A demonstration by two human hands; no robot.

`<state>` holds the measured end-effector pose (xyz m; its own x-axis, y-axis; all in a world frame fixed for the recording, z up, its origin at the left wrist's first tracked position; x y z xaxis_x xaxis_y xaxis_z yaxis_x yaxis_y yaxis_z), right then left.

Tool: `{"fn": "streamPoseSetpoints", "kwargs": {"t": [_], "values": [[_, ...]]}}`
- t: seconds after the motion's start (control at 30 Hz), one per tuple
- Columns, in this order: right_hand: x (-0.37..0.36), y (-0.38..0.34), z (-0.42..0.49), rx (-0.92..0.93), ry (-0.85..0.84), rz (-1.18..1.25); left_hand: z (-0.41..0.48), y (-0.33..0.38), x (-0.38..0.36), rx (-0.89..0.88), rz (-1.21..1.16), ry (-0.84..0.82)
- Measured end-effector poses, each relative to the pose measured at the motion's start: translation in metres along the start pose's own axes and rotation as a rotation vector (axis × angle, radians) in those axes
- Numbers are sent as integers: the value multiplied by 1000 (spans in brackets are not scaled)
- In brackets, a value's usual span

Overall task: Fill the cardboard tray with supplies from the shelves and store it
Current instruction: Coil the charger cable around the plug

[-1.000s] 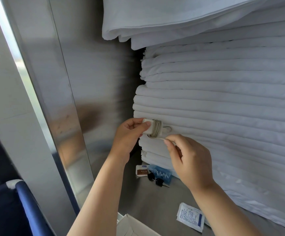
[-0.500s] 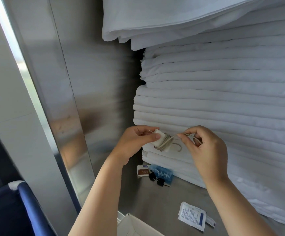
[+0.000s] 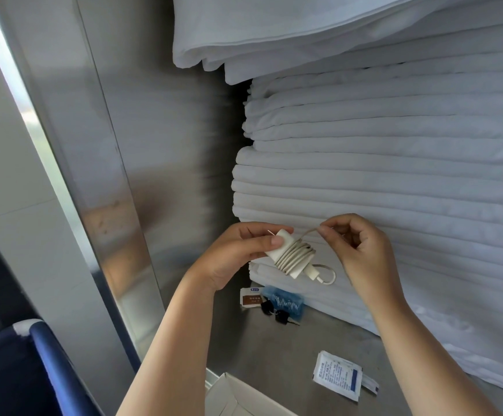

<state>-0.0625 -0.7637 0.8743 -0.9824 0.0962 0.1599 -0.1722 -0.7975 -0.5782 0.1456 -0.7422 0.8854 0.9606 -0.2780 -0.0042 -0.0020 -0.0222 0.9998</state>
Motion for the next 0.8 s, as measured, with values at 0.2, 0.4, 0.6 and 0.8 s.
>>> {"fn": "streamPoseSetpoints", "kwargs": {"t": [0.2,0.4,0.6,0.8], "values": [[2,5,2,-82,27,83,-1,0,3,-47,-83,-51],[-3,7,-1,-104,13,72,-1,2,3,-76,-163,-76],[-14,3,-7,-36,-77,-58,5,0,4,-50,-296,25],[-18,4,-10,6,-127,-165,7,0,-1,-53,-367,119]]}}
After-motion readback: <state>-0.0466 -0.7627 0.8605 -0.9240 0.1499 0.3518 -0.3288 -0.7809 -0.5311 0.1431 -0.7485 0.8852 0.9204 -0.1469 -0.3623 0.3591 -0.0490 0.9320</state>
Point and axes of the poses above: each hand's wrist, its own z-axis towards the middle knuckle, its own x-axis out of the back of the hand, y = z × x, the point moved 1 cm from there along z, towards the middle knuckle, and after that the axes turned 14 degrees about x, right-handed, at the moved point
